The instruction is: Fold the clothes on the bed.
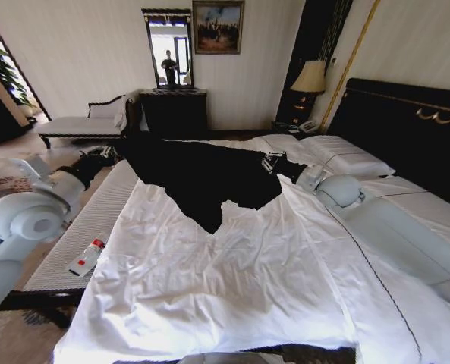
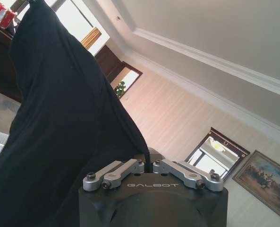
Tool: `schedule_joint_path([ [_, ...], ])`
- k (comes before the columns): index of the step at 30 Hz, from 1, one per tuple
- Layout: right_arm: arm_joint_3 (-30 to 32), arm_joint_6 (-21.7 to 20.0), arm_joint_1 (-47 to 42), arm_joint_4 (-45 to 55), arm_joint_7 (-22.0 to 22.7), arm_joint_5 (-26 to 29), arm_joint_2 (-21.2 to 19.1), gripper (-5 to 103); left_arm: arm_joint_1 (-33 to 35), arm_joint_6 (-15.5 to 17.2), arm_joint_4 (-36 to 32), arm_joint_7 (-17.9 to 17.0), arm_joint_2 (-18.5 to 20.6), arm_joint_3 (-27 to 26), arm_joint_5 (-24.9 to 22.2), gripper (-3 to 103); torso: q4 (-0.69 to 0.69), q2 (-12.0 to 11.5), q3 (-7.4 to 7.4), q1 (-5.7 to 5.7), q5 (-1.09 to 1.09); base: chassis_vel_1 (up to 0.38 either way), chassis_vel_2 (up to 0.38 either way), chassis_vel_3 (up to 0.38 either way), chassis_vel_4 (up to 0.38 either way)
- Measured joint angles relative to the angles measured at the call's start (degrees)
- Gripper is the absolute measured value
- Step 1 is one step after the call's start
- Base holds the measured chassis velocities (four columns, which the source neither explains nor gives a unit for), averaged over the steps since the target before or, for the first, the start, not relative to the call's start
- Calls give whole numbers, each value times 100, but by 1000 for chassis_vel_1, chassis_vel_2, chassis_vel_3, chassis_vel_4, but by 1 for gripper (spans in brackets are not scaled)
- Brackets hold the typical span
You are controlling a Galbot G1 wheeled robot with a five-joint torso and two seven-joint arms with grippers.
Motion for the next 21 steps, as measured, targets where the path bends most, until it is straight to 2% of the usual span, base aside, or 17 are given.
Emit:
schedule_joint_path([
  [3,153,-144,-228,409,194,153,-181,3,12,-15,-285,-42,12,-49,-5,2,1,0,0,-1,-3,0,0,0,0],
  [9,127,-446,-394,1247,388,338,-287,3,177,-30,-874,-81,-15,-49,163,2,1,0,0,0,-1,0,0,0,0],
  [12,122,-534,-475,1450,425,410,-313,3,197,-33,-950,-115,-25,-67,188,2,2,0,0,0,-3,0,0,0,0],
  [19,298,-516,-1033,1800,398,294,-461,1,187,-34,-1107,-152,101,-454,-136,2,0,0,0,0,0,0,0,0,0],
  [21,342,-510,-1194,1895,393,251,-463,12,147,-31,-1162,-151,169,-529,-241,2,0,0,0,0,1,0,0,0,0],
])
